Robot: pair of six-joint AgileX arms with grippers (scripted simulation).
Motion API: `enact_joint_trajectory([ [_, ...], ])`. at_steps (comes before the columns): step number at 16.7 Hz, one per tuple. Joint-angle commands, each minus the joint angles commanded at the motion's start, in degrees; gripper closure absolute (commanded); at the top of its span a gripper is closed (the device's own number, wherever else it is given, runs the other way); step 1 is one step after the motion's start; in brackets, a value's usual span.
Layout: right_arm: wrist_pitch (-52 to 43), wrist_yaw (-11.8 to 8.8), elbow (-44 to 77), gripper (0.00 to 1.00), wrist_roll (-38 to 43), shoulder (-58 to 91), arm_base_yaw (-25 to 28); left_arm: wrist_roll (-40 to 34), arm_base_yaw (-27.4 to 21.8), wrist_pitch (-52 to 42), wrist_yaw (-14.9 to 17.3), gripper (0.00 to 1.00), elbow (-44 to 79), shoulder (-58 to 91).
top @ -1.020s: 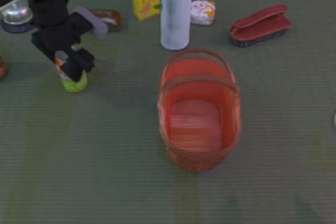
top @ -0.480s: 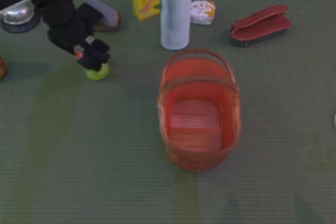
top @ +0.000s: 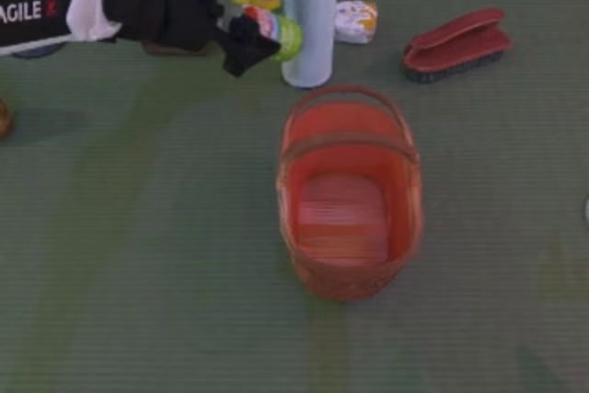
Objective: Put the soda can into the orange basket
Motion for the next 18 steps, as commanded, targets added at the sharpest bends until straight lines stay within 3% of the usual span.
enact_joint_trajectory([
  [6, 0.0, 0.0, 0.0, 0.00, 0.0, 0.0, 0.0, -11.0, -2.8, 35.0, 21.7, 1.00, -14.7, -7.3],
  [10, 0.0, 0.0, 0.0, 0.00, 0.0, 0.0, 0.0, -15.8, -4.1, 49.1, 31.8, 1.00, -21.3, -12.0],
  [13, 0.0, 0.0, 0.0, 0.00, 0.0, 0.0, 0.0, -17.3, -4.5, 53.3, 35.2, 1.00, -23.5, -13.8],
  [18, 0.0, 0.0, 0.0, 0.00, 0.0, 0.0, 0.0, -17.2, -4.2, 53.5, 35.2, 1.00, -23.4, -13.7],
])
